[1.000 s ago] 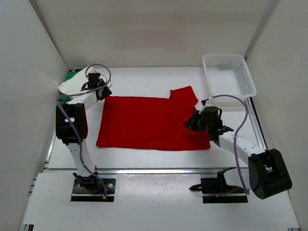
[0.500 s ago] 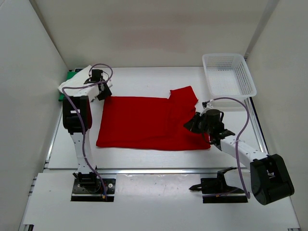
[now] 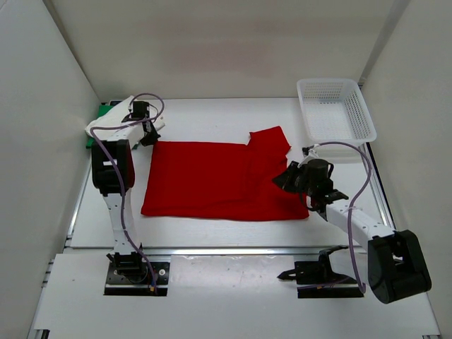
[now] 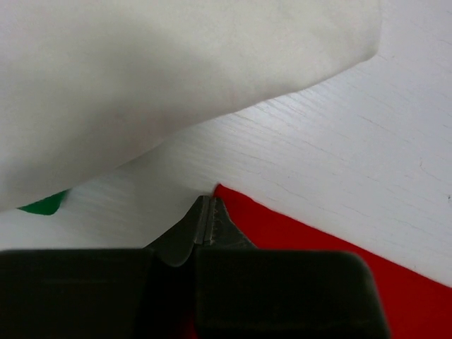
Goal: Fold and stack the t-shirts
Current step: Grap the side of the flattened tshirt furthest away from the robot with both arms
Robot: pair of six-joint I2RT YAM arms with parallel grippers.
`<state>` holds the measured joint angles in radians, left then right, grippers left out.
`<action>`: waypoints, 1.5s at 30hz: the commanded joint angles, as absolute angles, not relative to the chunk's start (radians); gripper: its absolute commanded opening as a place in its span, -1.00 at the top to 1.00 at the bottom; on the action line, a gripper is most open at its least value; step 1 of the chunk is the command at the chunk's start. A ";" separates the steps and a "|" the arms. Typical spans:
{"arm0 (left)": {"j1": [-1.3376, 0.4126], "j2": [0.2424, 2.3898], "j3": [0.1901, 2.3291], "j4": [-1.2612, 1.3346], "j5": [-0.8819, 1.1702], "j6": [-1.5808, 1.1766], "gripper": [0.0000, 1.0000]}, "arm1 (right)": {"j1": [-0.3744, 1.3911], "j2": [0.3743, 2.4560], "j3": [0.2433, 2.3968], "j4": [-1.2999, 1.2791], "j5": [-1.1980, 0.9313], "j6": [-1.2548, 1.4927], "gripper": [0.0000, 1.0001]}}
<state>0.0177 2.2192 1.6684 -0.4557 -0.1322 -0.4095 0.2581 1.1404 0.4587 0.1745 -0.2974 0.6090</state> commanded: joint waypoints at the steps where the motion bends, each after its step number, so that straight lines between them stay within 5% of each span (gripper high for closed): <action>1: 0.028 2.151 1.605 -0.425 -0.144 -0.414 1.00 | 0.242 1.140 0.472 0.229 -0.290 0.609 0.88; 13: 0.031 1.982 1.503 -0.307 -0.083 -0.471 1.00 | 0.109 1.462 0.730 0.297 -0.242 0.609 0.71; 24: 0.023 1.869 1.422 -0.238 -0.022 -0.519 1.00 | 0.080 1.822 1.191 0.123 -0.150 0.474 0.60; 45: -0.015 1.773 1.302 -0.138 0.041 -0.574 1.00 | 0.121 2.566 2.341 -0.635 0.018 0.232 0.33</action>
<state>-0.0170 1.8153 1.3037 -0.1570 0.0219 -0.5694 0.1108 2.5389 2.2471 -0.5255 0.0021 0.2623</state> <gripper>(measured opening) 0.015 0.334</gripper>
